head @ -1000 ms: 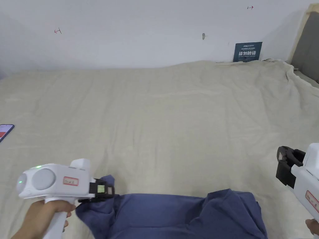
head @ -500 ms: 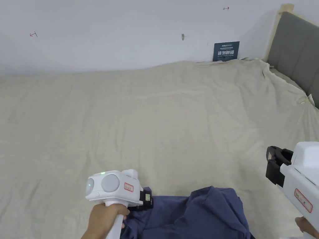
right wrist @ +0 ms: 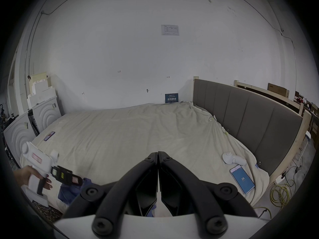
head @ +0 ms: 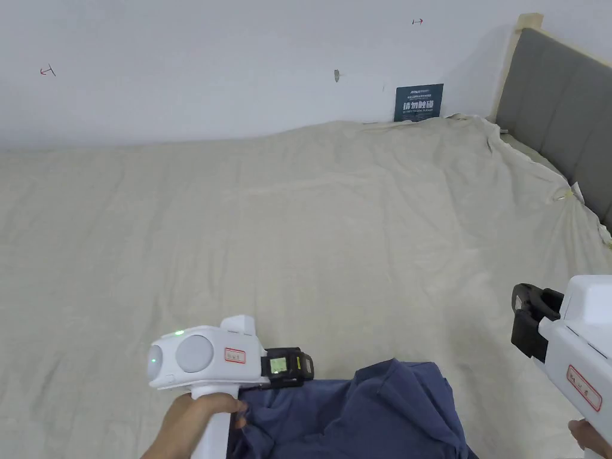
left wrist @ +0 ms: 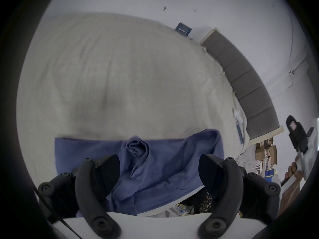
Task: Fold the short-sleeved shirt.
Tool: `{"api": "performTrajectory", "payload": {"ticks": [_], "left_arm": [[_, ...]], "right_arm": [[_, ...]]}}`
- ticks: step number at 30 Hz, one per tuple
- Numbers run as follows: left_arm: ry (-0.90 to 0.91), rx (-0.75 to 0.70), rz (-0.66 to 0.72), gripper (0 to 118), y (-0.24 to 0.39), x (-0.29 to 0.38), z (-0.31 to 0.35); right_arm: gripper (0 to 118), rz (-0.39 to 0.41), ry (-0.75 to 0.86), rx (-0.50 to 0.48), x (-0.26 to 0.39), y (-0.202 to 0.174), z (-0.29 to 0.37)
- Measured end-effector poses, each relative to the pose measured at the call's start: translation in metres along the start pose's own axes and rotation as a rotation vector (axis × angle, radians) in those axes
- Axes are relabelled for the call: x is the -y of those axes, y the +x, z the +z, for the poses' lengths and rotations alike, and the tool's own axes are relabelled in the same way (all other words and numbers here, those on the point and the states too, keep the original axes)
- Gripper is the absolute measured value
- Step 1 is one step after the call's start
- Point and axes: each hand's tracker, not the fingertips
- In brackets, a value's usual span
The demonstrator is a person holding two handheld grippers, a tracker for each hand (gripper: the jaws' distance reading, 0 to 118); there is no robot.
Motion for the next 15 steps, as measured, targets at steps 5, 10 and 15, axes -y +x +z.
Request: {"api": "performTrajectory", "payload": {"ticks": [5,10,15], "left_arm": [[0.185,0.039,-0.002,111,-0.022,-0.004,0.054],[0.239,-0.077,0.027,107,-0.056,-0.002,0.082],[0.332,-0.191,-0.007,30,-0.079,0.016,0.086]], "right_arm": [[0,0.008,0.013,-0.006,-0.004,-0.003,0.003],[0,0.011,0.017,-0.016,-0.006,-0.007,0.002],[0,0.013,0.016,-0.024,-0.005,-0.009,0.002]]}}
